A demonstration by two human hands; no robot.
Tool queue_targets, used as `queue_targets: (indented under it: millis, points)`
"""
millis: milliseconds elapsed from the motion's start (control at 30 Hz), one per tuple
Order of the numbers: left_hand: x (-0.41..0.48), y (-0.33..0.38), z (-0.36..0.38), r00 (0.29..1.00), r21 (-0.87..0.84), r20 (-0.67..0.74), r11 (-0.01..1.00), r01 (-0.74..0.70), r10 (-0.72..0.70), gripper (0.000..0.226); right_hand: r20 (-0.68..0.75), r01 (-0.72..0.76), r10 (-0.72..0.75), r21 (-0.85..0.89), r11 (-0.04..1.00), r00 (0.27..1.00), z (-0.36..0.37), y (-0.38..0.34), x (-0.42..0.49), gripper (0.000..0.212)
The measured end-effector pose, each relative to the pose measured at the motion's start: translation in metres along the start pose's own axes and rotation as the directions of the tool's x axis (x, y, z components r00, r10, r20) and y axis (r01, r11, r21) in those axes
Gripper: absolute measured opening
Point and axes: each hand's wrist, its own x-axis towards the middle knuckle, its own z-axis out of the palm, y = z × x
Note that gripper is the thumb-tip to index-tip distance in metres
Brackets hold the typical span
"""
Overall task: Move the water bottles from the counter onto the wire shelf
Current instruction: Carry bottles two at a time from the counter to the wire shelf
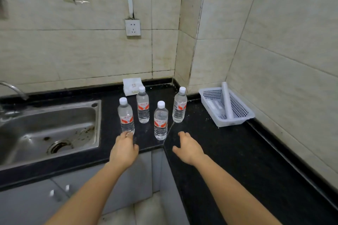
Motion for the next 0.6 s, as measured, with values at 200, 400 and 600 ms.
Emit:
queue_targets:
  millis: [200,400,600]
  points:
    - [0.092,-0.026,-0.028,0.996,-0.019,-0.073,0.999,0.040,-0.041,0.061,-0.052,-0.006,0.008,0.037,0.999,0.999,0.001,-0.039,0.067,0.067]
    - [0.157,-0.036,-0.041,0.996,0.092,-0.055,0.994,-0.062,0.067,0.067,-0.148,-0.019,0.021,0.014,1.000,0.989,-0.010,-0.071,0.125,0.074]
    - [0.180,-0.052,-0.023,0.981,0.244,-0.013,0.952,-0.184,0.193,0.058,-0.179,-0.047,0.014,-0.182,0.982,0.984,-0.016,-0.086,0.152,0.044]
